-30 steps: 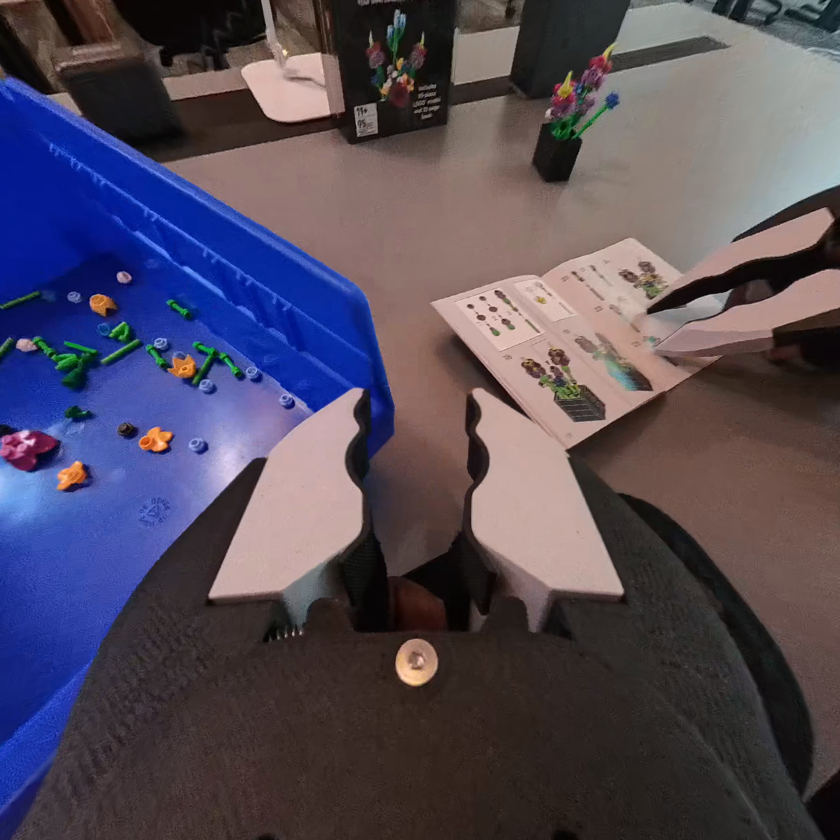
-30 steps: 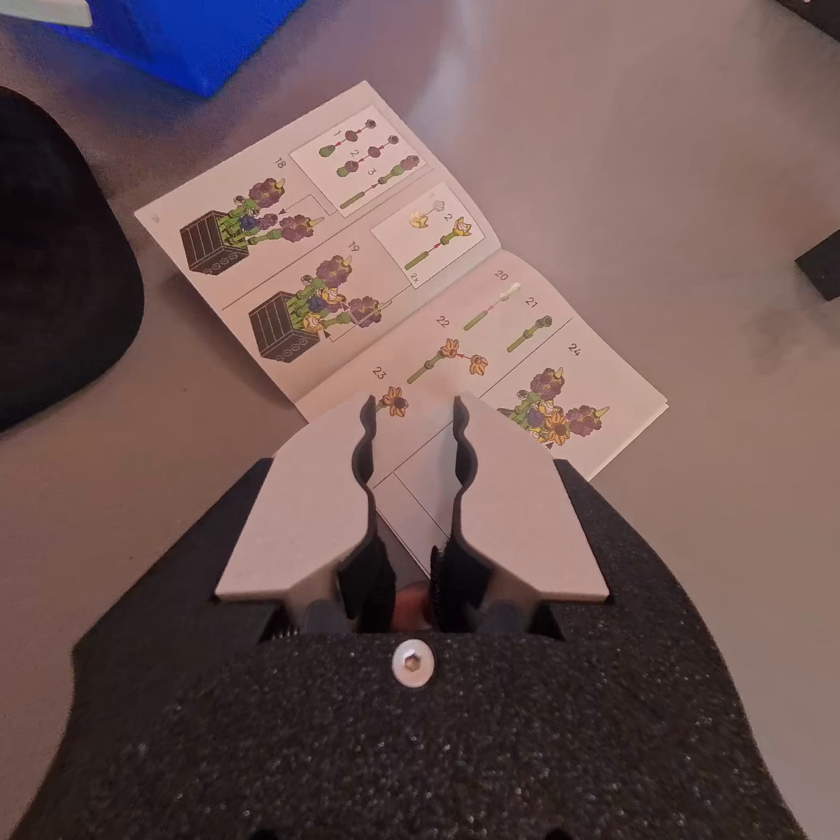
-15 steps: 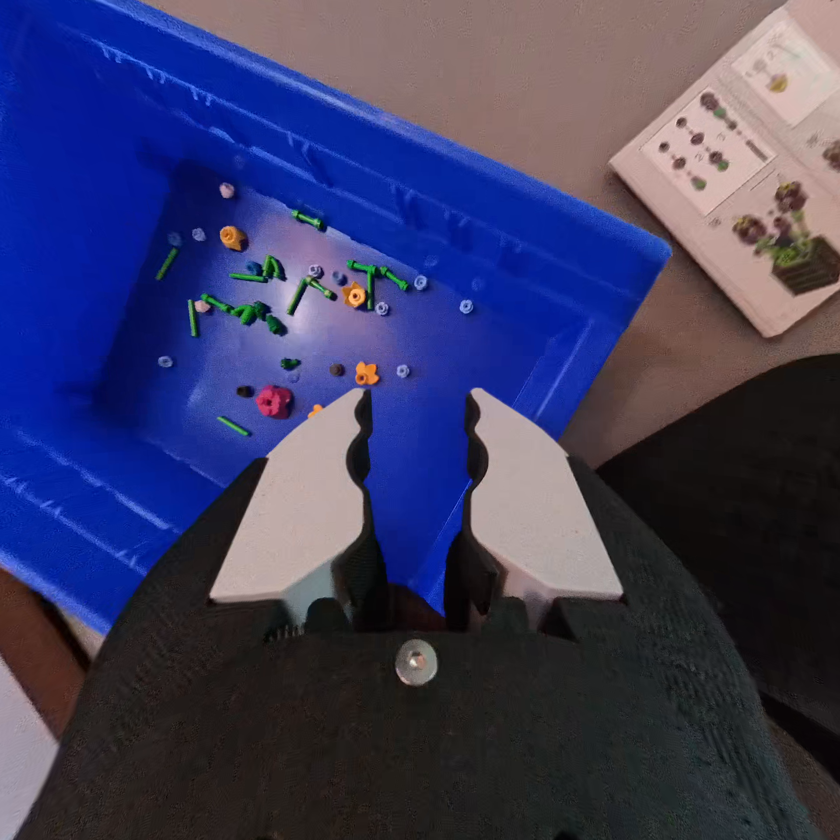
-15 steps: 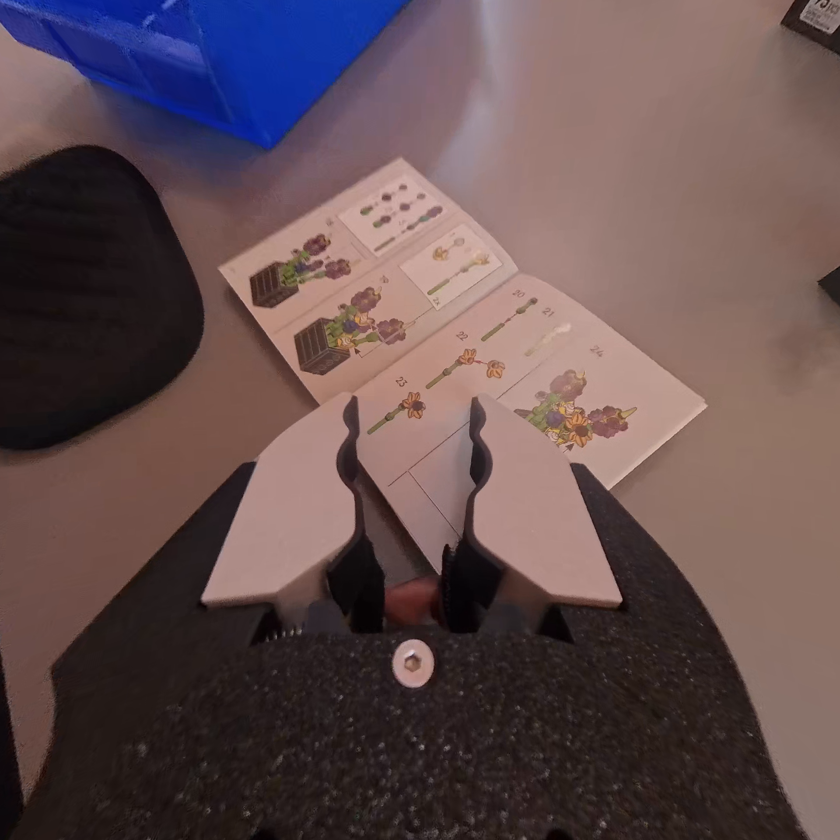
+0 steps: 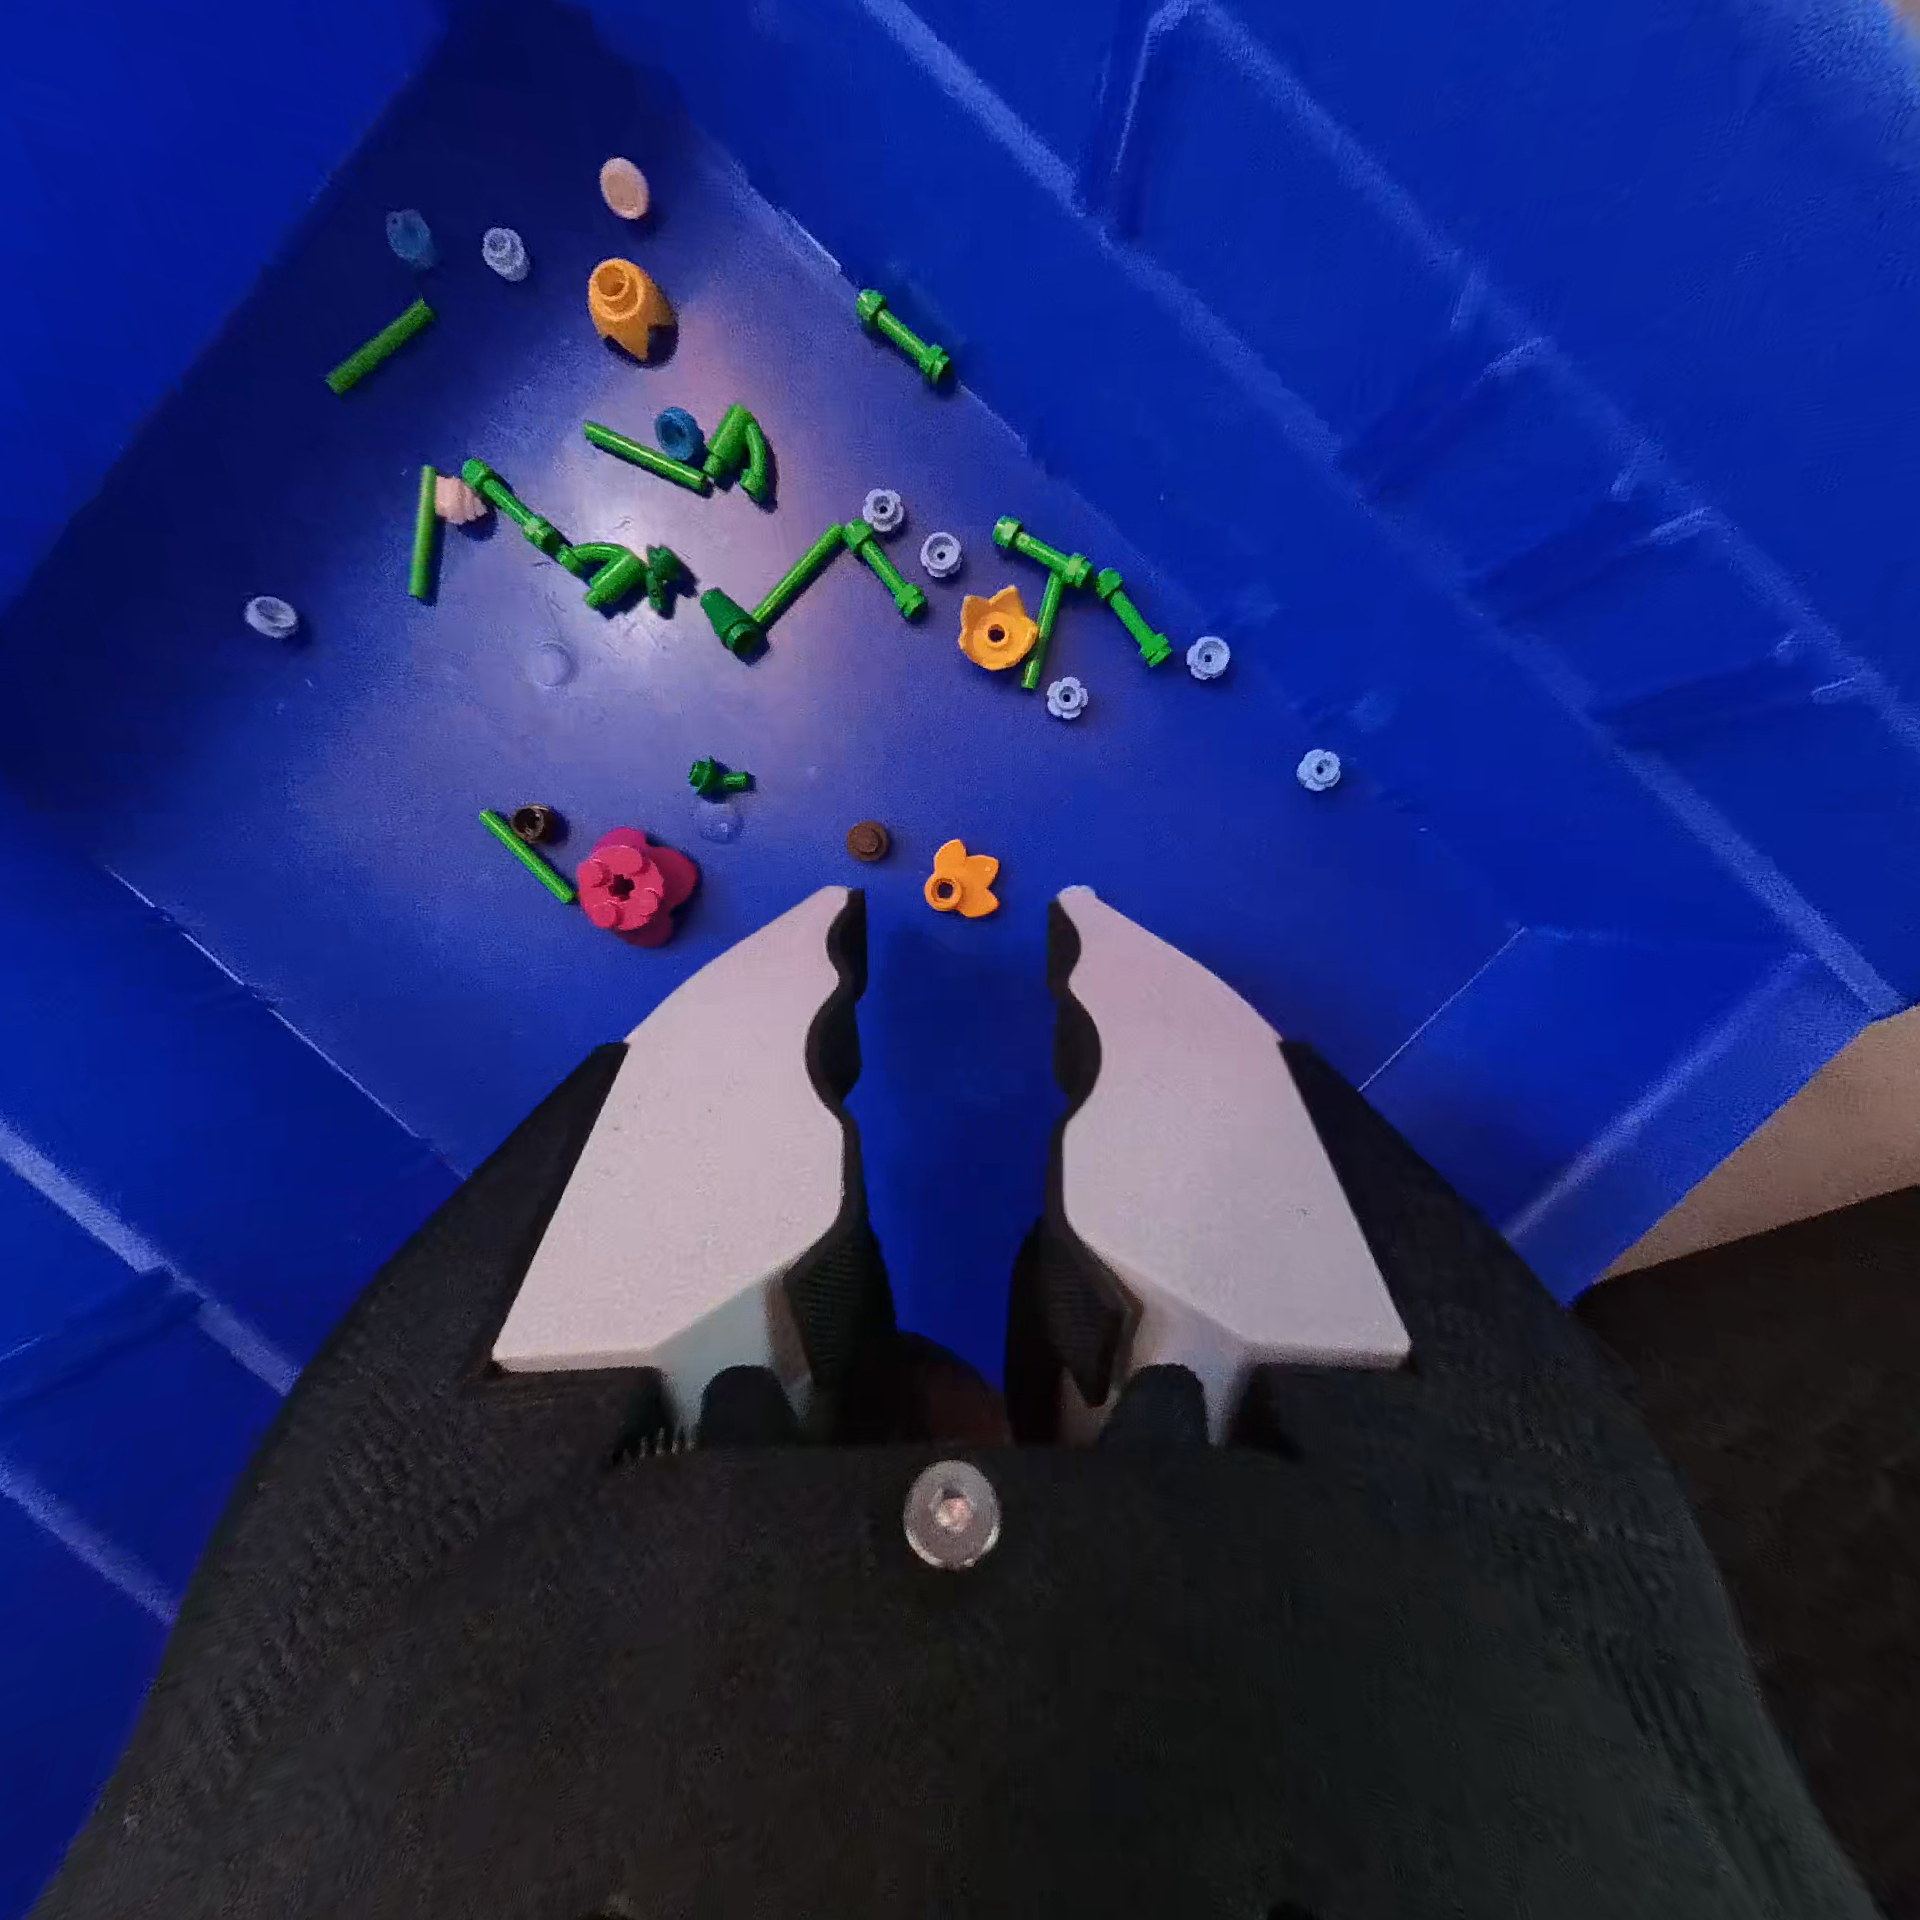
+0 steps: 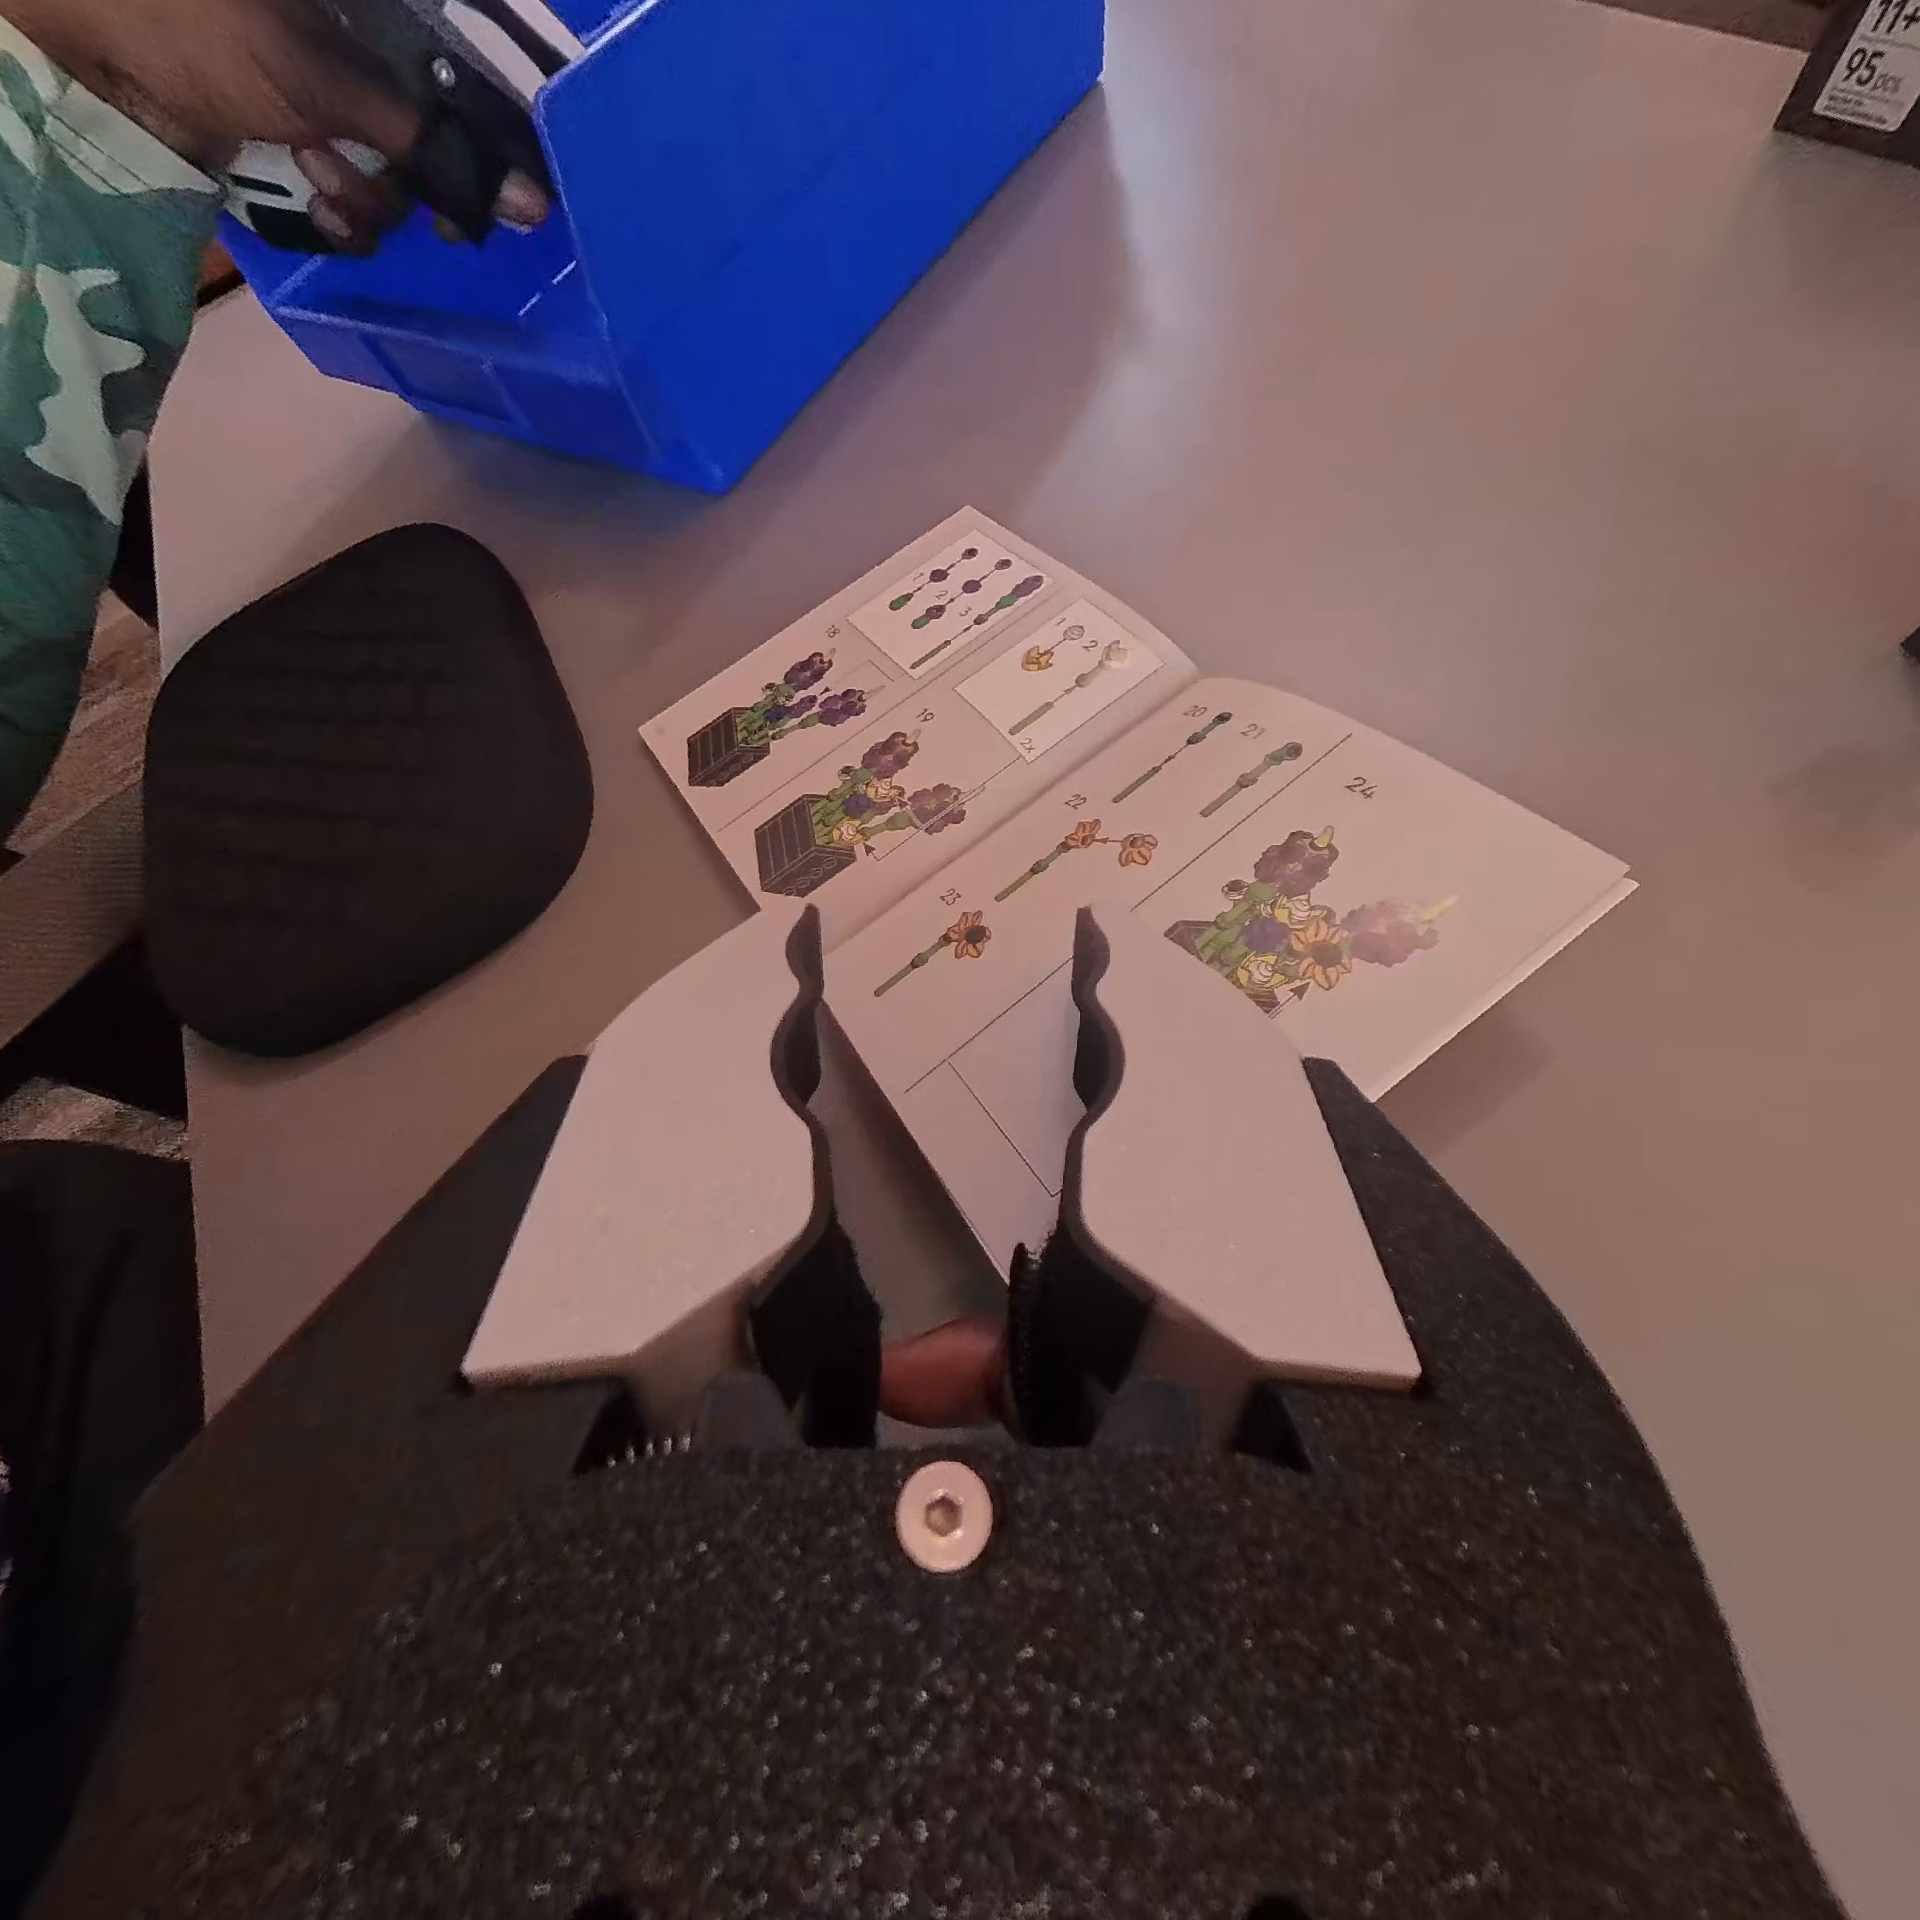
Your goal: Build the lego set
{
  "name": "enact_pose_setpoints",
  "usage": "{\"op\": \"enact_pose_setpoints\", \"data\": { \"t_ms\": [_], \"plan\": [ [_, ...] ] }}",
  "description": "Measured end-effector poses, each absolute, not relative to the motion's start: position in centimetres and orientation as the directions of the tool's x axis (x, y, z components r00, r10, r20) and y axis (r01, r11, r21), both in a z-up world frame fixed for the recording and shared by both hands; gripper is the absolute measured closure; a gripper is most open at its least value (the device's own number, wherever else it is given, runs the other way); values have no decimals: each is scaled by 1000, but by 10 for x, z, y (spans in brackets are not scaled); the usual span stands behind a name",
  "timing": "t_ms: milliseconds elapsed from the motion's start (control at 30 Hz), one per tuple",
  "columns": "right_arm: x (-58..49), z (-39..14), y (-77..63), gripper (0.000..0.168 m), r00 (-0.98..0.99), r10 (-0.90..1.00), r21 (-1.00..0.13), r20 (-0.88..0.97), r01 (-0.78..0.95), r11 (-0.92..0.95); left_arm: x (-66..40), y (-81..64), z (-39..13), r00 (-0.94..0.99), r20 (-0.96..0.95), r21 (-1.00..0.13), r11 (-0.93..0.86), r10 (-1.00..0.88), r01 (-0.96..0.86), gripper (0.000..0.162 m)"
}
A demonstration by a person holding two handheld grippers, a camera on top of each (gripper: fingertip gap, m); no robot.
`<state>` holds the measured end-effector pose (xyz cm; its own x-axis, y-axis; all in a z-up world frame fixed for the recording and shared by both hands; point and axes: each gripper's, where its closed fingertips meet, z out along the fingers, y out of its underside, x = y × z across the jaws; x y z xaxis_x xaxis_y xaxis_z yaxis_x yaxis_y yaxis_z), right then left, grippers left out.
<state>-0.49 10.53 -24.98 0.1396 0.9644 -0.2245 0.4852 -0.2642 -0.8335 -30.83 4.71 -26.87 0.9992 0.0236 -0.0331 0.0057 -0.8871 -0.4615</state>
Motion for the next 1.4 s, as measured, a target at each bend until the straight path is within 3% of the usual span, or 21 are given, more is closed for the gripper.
{"op": "enact_pose_setpoints", "data": {
  "t_ms": [167,300,1400],
  "plan": [
    [-4,-246,107,122,138,958,-842,-252,456,-287,-311,47,-280,1000,-11,-440,-898,23,16,133],
    [-4,-246,107,122,142,956,-839,-258,457,-295,-313,53,-282,999,2,-485,-874,48,43,148],
    [0,-255,109,125,157,972,-825,-173,516,-230,-312,51,-280,998,-55,-489,-872,13,-15,149]
  ]
}}
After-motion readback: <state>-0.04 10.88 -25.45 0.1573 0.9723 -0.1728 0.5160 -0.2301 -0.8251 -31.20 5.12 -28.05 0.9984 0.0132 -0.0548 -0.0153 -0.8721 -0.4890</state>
